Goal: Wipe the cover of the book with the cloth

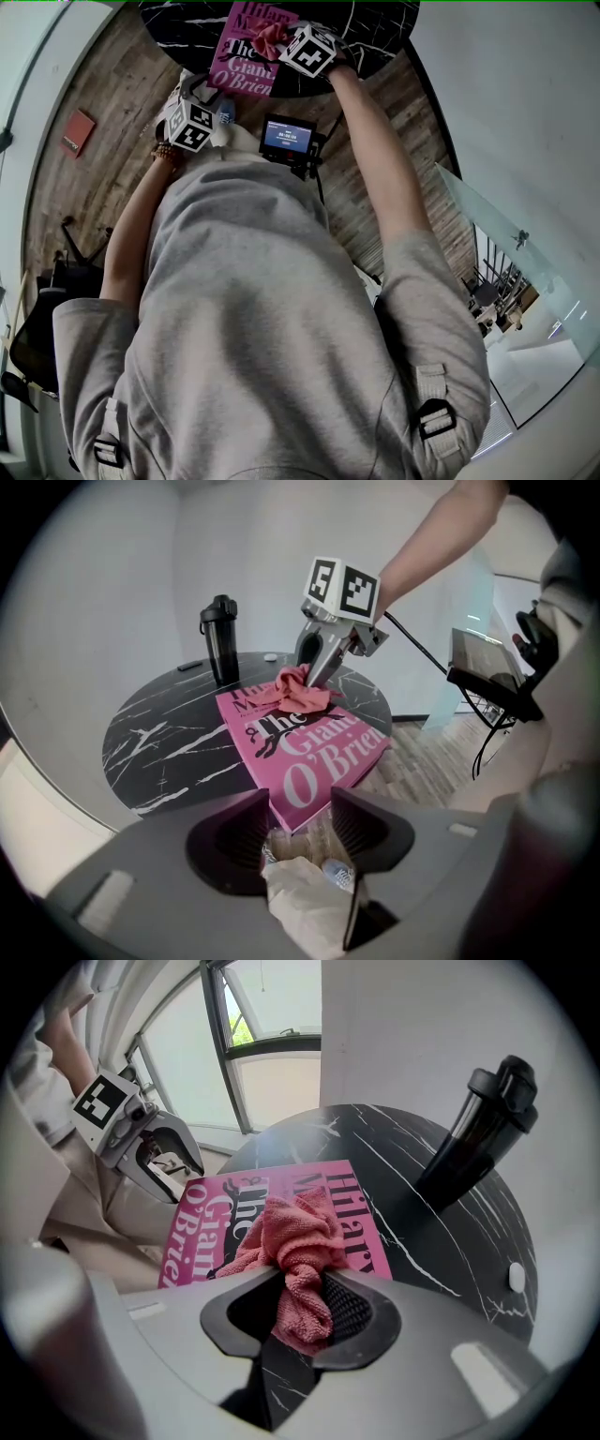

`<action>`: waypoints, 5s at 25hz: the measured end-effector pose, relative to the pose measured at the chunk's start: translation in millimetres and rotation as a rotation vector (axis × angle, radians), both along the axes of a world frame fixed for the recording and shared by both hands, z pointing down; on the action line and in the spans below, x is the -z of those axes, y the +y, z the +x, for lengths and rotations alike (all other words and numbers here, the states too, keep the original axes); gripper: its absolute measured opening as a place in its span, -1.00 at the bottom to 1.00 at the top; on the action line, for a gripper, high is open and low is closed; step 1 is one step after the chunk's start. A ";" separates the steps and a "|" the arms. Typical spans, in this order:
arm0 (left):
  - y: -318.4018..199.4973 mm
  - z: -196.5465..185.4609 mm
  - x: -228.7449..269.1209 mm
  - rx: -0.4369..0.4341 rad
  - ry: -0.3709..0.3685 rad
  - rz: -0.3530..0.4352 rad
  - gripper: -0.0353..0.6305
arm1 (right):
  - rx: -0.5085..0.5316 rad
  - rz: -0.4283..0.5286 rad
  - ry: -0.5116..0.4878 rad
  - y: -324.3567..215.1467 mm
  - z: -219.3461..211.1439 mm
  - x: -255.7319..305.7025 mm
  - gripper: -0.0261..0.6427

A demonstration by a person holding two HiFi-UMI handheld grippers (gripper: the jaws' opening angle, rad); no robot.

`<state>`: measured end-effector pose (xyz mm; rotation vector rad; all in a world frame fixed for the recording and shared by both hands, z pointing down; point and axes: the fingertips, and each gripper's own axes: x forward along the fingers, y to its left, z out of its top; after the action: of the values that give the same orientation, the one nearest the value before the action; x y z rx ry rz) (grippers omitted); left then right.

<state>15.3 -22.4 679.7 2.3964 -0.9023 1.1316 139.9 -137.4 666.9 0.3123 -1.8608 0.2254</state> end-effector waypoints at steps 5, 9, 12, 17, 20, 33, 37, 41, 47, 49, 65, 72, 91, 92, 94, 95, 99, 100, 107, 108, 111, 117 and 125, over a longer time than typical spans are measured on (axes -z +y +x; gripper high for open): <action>0.7 0.1 0.5 0.014 0.000 0.003 -0.28 | 0.013 -0.006 -0.001 10.9 -1.2 -0.4 -0.56; 0.0 0.5 -0.7 0.024 0.001 0.002 -0.29 | 0.033 -0.012 -0.004 19.2 -3.4 -0.3 -0.56; 0.9 0.6 -0.6 0.031 0.001 0.000 -0.29 | 0.042 -0.014 -0.003 26.2 -3.6 -0.1 -0.56; 0.5 0.3 -1.2 0.042 0.002 -0.001 -0.29 | 0.061 -0.023 -0.005 35.5 -5.5 -1.2 -0.56; 0.7 -0.5 -1.2 0.050 0.002 -0.006 -0.28 | 0.073 -0.027 -0.010 41.4 -7.7 -0.4 -0.56; 1.3 -1.0 -2.7 0.076 0.015 -0.021 -0.27 | 0.103 -0.053 -0.051 77.2 -17.3 -2.0 -0.57; 0.9 -1.5 -3.9 0.078 0.013 -0.021 -0.27 | 0.128 -0.062 -0.052 85.2 -20.2 -3.0 -0.57; 0.9 -1.7 -3.2 0.080 0.014 -0.019 -0.27 | 0.151 -0.078 -0.057 93.6 -22.1 -2.2 -0.57; 1.3 -2.0 -4.4 0.091 0.027 -0.024 -0.27 | 0.193 -0.113 -0.096 108.0 -25.3 -2.0 -0.57; 1.2 -2.1 -4.4 0.094 0.032 -0.024 -0.27 | 0.206 -0.121 -0.102 111.1 -26.3 -1.7 -0.57; 1.8 -2.5 -1.6 0.086 0.061 -0.039 -0.26 | 0.113 -0.032 -0.335 12.5 -33.5 55.1 -0.55; 1.3 0.5 -0.9 0.038 0.038 -0.027 -0.26 | 0.087 0.104 -0.158 -61.3 -21.4 34.5 -0.55; 0.7 0.3 -3.6 0.033 0.060 -0.056 -0.24 | 0.042 0.049 -0.093 -53.8 -47.9 3.0 -0.57; 0.6 0.1 -3.5 0.033 0.059 -0.056 -0.24 | 0.043 0.049 -0.096 -51.7 -48.5 2.3 -0.57; 0.6 0.2 -3.0 0.034 0.058 -0.057 -0.23 | 0.042 0.048 -0.100 -48.6 -49.0 2.1 -0.57; 0.6 0.3 -3.0 0.036 0.058 -0.058 -0.23 | 0.042 0.047 -0.102 -47.1 -49.4 2.0 -0.57; 0.0 -0.4 -4.7 0.043 0.060 -0.058 -0.23 | 0.048 0.037 -0.106 -40.7 -51.6 0.9 -0.57; 0.0 -0.7 -4.7 0.045 0.061 -0.058 -0.23 | 0.052 0.035 -0.106 -38.6 -52.7 1.4 -0.57; -0.8 -0.2 -4.1 0.053 0.066 -0.059 -0.23 | 0.056 0.025 -0.111 -26.9 -54.2 1.0 -0.57; -0.7 -0.2 -4.3 0.054 0.066 -0.059 -0.23 | 0.056 0.024 -0.111 -25.0 -54.3 0.6 -0.57; 0.1 -0.9 -5.4 0.057 0.065 -0.059 -0.23 | 0.063 0.021 -0.113 -18.7 -56.4 1.7 -0.57; -0.4 -1.6 -4.5 0.058 0.065 -0.058 -0.23 | 0.081 0.017 -0.112 -7.6 -59.6 2.6 -0.58; -0.4 -1.7 -4.6 0.049 0.056 -0.056 -0.23 | 0.098 0.005 -0.110 7.7 -62.4 1.4 -0.58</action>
<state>13.6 -22.8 684.3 2.3362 -0.8950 1.0517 77.5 -129.7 665.5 0.2156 -1.9805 0.1739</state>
